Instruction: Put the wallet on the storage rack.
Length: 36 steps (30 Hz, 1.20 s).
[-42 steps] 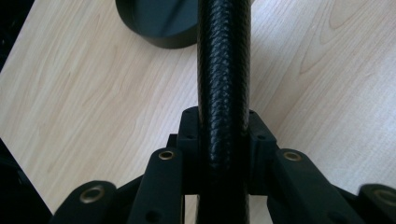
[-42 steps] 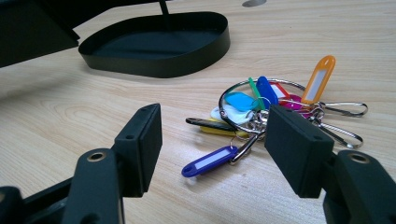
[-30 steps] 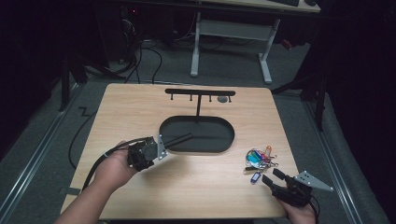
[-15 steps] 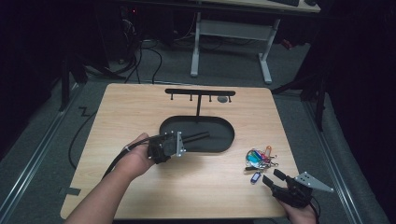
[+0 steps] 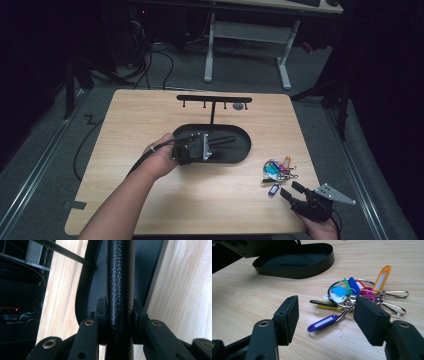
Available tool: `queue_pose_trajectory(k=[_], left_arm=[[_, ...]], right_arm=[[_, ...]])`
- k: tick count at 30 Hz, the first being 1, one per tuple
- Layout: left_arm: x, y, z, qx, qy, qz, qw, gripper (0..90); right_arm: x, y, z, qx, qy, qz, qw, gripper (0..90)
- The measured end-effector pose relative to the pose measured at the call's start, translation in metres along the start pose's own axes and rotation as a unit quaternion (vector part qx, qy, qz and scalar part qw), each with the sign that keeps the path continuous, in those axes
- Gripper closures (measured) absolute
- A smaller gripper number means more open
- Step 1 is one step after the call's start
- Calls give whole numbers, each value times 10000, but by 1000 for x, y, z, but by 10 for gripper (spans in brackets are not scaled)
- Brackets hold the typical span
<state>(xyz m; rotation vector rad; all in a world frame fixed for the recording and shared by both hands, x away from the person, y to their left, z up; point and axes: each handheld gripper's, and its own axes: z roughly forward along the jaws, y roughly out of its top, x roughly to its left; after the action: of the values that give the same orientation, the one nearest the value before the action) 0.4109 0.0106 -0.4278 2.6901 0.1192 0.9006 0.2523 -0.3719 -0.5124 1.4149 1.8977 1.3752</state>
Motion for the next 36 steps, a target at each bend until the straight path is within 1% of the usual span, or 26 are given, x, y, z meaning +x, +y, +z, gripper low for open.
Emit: queue_pose_trajectory(k=[4, 10, 13, 14, 16, 17, 18, 19, 20, 22, 26, 29, 34, 36], left_arm=[[3, 6, 8, -7, 5, 68, 10000, 729], [5, 13, 21, 92, -19, 128, 9999, 729], [6, 15, 28, 97, -8, 182, 9998, 729], [7, 16, 30, 131, -1, 233, 9996, 729], [9, 17, 33, 106, 19, 260, 9996, 729], [9, 17, 35, 44, 13, 212, 9998, 729], [10, 16, 36, 46, 34, 270, 9996, 729], [11, 16, 38, 11, 36, 254, 9997, 729], [12, 16, 39, 32, 26, 285, 9996, 729], [14, 14, 43, 7, 45, 267, 9996, 729], [20, 9, 53, 103, 78, 169, 9998, 729], [26, 4, 60, 147, 52, 73, 9999, 729], [28, 3, 67, 61, 35, 117, 9999, 729], [28, 7, 69, 51, 57, 229, 9997, 729]], right_arm=[[0, 0, 0, -3, 18, 17, 10000, 375], [0, 0, 0, -6, 36, 54, 10000, 375], [0, 0, 1, -1, 46, 44, 10000, 375], [0, 0, 1, 3, 49, 41, 10000, 375], [0, -1, 1, 14, 51, 48, 10000, 375], [0, -1, 1, 19, 54, 50, 10000, 375], [0, -1, 1, 19, 56, 53, 10000, 375], [-1, -1, 2, 17, 60, 45, 10000, 375], [-1, -1, 2, 12, 69, 33, 10000, 375], [-1, -1, 2, 22, 75, 52, 10000, 375], [0, -1, 3, 53, 91, 35, 9999, 375], [0, -1, 4, 69, 86, 37, 9999, 375], [0, -2, 4, 92, 81, 43, 9999, 375], [0, -2, 5, 104, 74, 51, 9999, 375]])
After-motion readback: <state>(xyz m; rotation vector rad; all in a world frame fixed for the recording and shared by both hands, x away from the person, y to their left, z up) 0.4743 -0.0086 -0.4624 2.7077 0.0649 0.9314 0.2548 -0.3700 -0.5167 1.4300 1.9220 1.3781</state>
